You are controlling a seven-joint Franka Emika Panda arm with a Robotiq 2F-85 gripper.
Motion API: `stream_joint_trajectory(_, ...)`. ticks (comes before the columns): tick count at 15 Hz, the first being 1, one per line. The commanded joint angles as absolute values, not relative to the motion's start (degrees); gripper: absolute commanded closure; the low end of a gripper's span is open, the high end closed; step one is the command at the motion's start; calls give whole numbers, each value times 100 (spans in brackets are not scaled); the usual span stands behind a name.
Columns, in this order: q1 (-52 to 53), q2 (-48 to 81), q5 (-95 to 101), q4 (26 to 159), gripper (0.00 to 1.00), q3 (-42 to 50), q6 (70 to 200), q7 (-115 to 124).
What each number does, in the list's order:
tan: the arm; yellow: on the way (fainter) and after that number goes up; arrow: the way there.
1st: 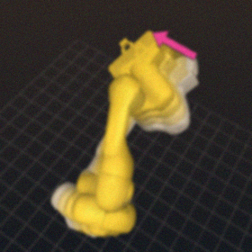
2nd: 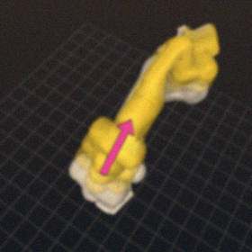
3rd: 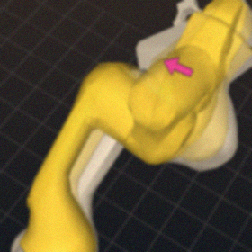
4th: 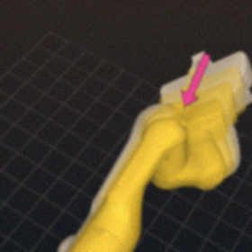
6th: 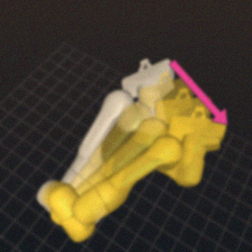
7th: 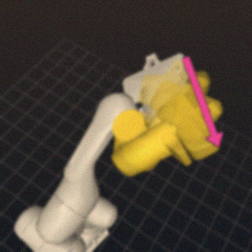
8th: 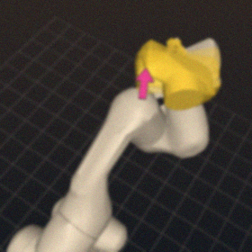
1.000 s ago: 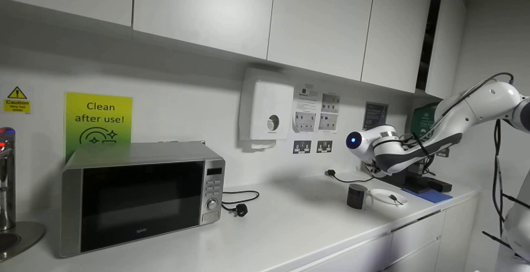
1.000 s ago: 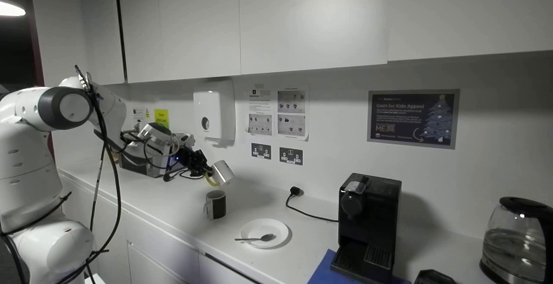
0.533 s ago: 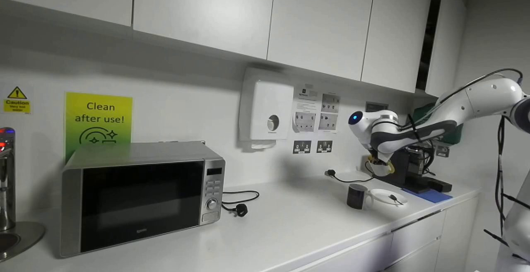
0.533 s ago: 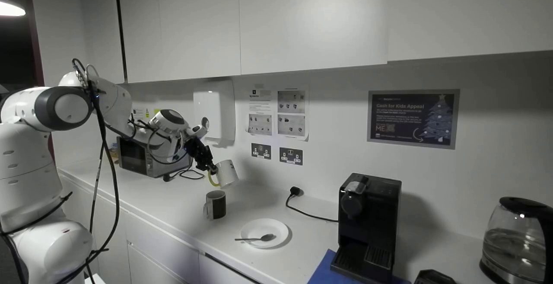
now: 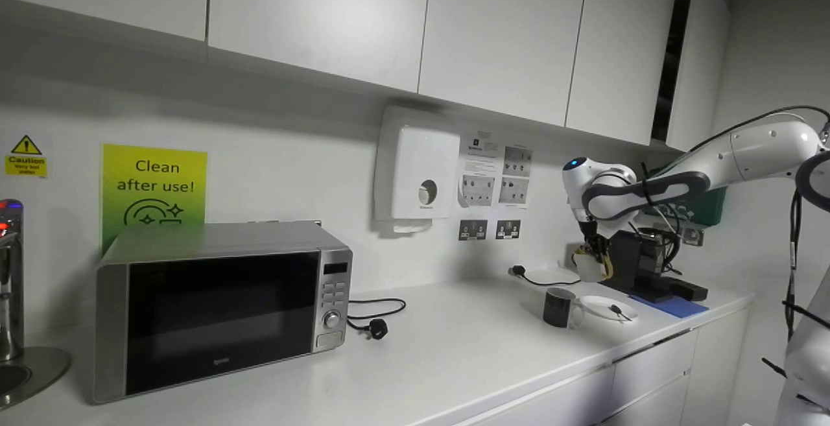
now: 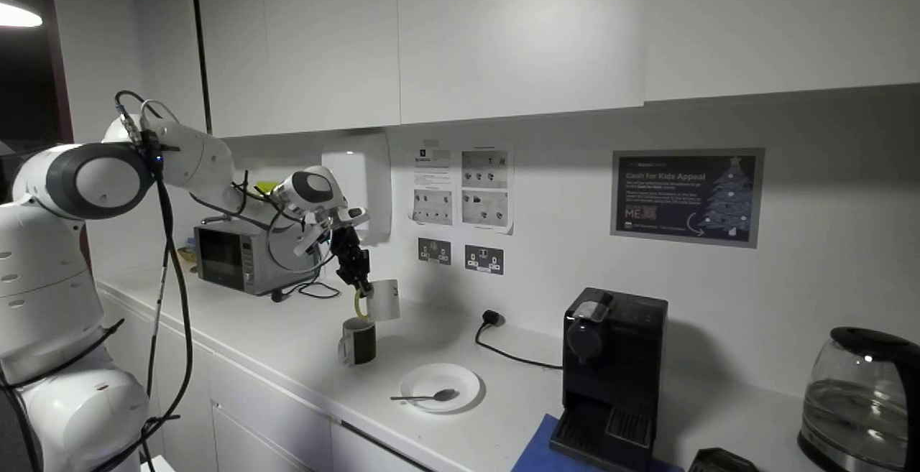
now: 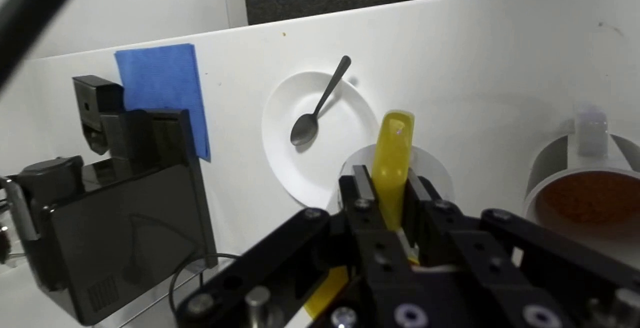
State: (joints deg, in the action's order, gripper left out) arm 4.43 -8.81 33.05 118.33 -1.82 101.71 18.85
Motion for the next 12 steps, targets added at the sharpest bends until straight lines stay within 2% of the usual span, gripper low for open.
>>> stream_joint_trajectory(1,168,-909,2682,11662,95,29,10371,1017)
stream_joint_trajectory(12,-149,-566,1186,11924,95,431,11471,-342)
